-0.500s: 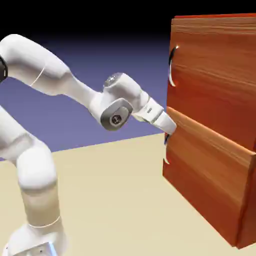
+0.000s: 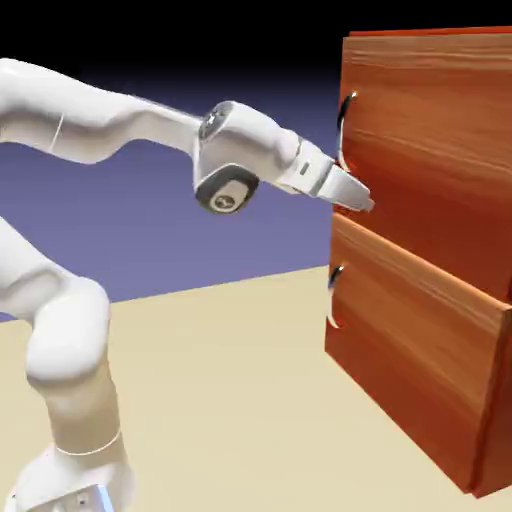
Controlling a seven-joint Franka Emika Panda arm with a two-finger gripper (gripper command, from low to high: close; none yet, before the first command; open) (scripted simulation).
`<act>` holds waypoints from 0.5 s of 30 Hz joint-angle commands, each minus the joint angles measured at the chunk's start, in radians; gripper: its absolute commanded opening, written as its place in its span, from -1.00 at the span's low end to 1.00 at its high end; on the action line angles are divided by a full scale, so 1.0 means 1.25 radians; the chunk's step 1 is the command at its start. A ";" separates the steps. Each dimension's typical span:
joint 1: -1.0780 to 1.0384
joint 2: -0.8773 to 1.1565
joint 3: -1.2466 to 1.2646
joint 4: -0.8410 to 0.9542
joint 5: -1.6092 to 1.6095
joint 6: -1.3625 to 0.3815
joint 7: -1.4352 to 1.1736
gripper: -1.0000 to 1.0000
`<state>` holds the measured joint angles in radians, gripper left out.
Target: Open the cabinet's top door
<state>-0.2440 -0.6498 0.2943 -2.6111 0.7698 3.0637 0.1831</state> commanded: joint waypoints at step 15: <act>-0.174 -0.054 0.200 0.135 0.522 0.018 -0.378 0.00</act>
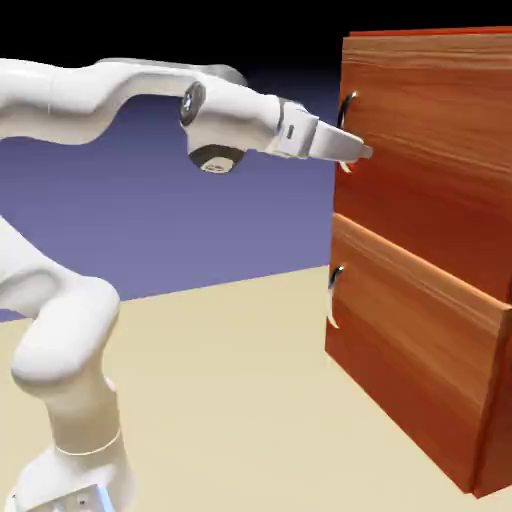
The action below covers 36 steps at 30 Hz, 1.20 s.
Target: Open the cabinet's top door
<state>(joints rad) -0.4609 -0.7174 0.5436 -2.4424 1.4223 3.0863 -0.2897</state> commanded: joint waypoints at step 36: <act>-0.421 -0.113 0.468 0.324 1.175 0.037 -0.851 0.00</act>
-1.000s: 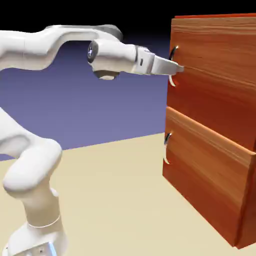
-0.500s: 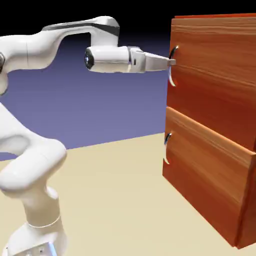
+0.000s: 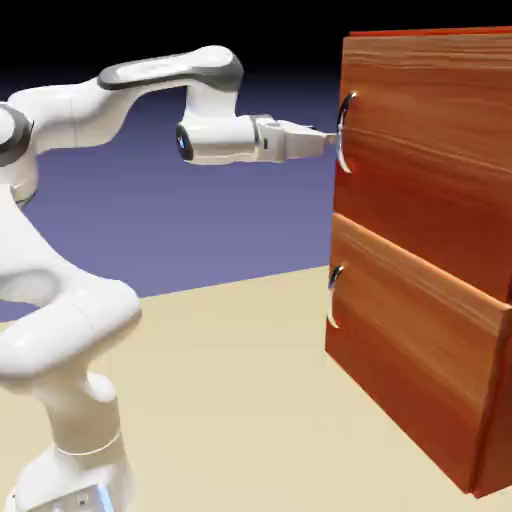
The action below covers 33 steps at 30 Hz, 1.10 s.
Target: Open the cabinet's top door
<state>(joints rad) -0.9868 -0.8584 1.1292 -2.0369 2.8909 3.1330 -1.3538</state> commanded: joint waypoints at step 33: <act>0.634 0.059 -0.499 -0.309 -0.195 -0.144 -0.132 -1.00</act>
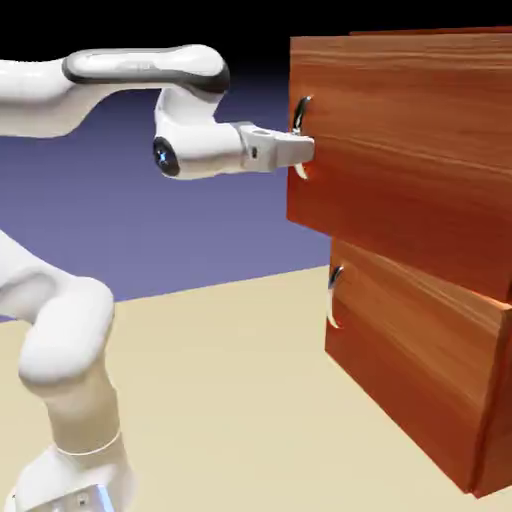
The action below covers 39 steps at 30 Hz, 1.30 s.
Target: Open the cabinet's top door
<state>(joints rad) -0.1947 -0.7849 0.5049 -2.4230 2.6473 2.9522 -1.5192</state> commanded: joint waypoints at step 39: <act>0.438 -0.537 -0.520 -0.425 -1.136 -0.123 0.756 -1.00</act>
<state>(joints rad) 0.3525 -1.4555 -0.1450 -2.9547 1.2314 2.7969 -0.5740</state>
